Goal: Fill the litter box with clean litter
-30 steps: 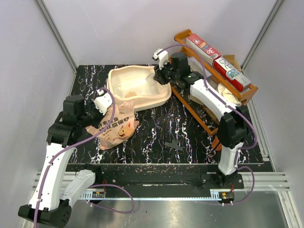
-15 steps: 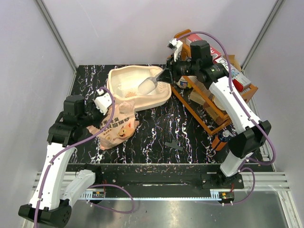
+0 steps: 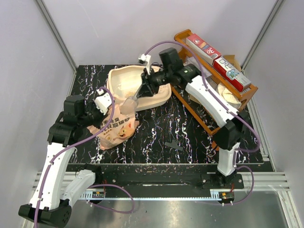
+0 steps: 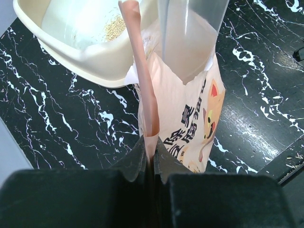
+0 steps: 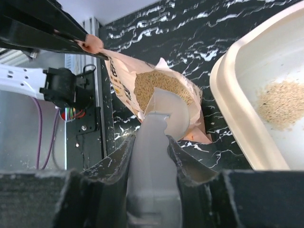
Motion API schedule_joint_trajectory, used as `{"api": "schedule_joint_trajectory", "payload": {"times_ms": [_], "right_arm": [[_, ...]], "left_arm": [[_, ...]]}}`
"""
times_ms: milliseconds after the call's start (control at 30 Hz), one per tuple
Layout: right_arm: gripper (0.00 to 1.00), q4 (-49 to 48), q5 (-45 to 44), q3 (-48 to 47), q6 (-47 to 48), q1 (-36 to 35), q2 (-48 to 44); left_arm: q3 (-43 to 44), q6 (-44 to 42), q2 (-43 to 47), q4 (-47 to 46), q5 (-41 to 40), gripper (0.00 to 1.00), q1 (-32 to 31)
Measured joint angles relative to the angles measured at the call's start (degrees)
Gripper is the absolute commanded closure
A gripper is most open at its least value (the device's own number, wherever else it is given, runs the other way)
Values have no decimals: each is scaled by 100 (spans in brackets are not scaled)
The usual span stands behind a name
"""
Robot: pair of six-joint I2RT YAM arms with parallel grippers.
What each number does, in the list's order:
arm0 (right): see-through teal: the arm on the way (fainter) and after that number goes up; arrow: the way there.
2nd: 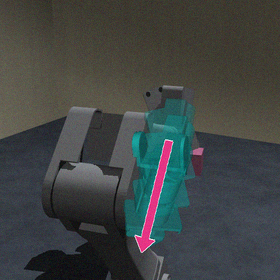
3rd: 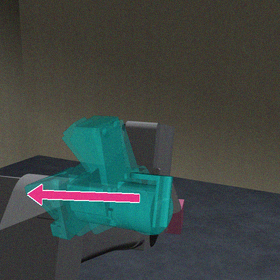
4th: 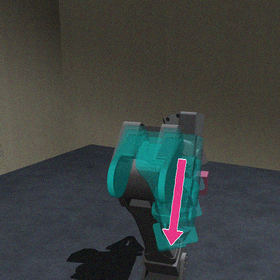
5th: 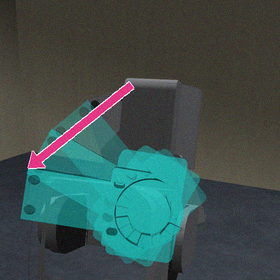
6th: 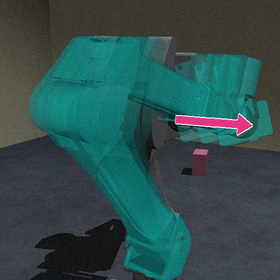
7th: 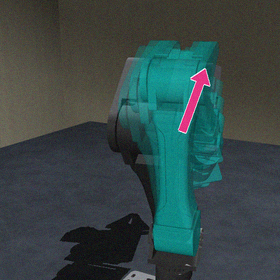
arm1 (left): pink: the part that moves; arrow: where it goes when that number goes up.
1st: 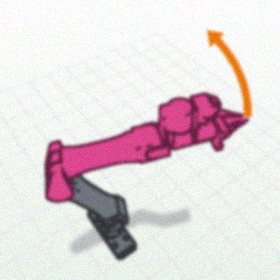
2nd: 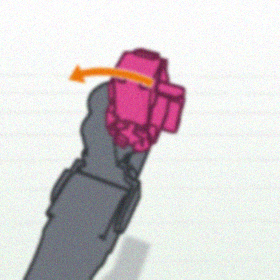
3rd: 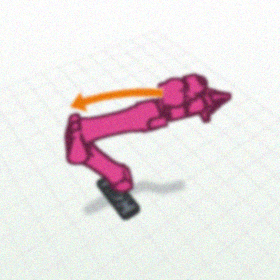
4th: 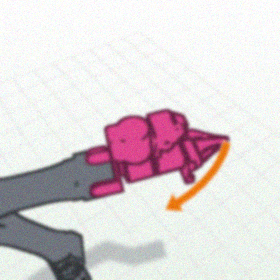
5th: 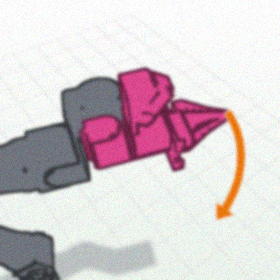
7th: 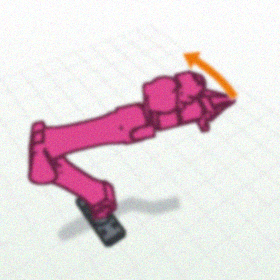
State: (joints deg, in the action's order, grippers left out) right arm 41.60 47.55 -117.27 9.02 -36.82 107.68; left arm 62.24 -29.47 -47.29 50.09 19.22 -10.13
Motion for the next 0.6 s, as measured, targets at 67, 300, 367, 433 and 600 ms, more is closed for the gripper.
{"api": "schedule_joint_trajectory", "payload": {"times_ms": [67, 300, 367, 433, 600], "right_arm": [[100, 247, -138, -234, 142, -160, 319], [100, 660, -1423, -1222, -234, -750, 1185], [100, 949, -1825, -1974, -555, -890, 1613], [100, 1165, -2114, -2413, -861, -992, 1880], [100, 1427, -2730, -2297, -1252, -1145, 2009]], "left_arm": [[0, 2, 0, 0, 26, 100, 0], [0, 94, 7, 11, 122, 100, 0], [0, 111, 7, 20, 122, 100, 0], [0, 129, -2, 20, 120, 100, 0], [0, 162, -4, 17, 122, 100, 0]]}}
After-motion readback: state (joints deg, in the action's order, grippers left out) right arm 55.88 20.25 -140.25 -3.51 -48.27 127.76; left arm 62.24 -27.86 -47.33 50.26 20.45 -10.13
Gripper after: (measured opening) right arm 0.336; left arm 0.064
